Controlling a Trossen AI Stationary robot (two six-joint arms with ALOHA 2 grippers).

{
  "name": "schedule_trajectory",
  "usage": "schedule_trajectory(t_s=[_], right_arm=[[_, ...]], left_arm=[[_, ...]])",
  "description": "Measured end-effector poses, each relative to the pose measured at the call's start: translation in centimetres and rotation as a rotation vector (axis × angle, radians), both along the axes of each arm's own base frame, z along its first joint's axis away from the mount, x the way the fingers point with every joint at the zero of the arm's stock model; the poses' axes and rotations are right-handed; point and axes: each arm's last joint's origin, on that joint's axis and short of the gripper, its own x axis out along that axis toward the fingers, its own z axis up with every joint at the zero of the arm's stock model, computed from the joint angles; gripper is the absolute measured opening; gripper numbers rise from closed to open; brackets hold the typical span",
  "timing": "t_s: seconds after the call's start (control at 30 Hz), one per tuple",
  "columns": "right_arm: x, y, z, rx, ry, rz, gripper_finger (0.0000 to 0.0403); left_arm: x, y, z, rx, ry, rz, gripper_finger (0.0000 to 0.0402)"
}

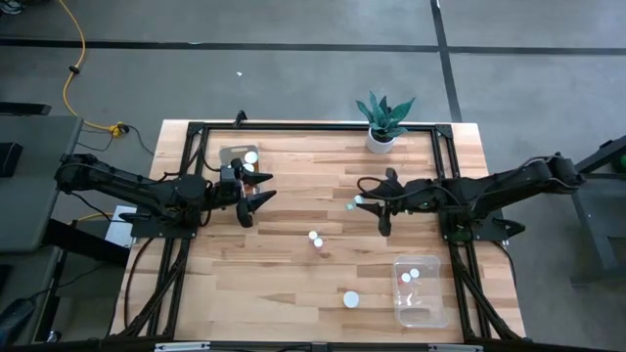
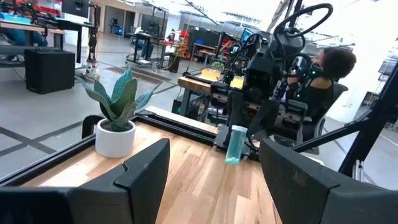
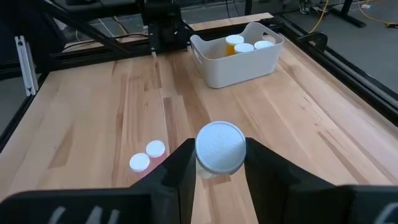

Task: Pick and place medicine bottles into bin by pill shape (circle, oval)
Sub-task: Put the blue tablet bottle into the transparent bin

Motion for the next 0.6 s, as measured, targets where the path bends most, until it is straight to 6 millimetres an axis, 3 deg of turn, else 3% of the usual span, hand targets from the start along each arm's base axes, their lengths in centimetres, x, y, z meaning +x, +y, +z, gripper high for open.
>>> schedule_trajectory(t_s=[0.13,0.3,0.47,0.6], right_arm=[[0.1,0.1,0.4,0.011,-0.002,0.019,0.0103],[0.3,1.7,3.5,0.042,0.112,0.168,0.0103],[-0.4,5.1,4.8,0.085,0.39,0.283,0.0103],[-2.1,8.8,4.5,0.222,0.57,0.351,0.0103]], left_arm=[[0.0,0.0,0.0,0.0,0.001,0.0,0.0238],[0.0,0.0,0.0,0.0,0.0,0.0,0.0238],[0.0,0.0,-0.1,0.0,0.008,-0.001,0.0238],[0.0,0.0,-0.1,0.001,0.015,-0.001,0.0238]])
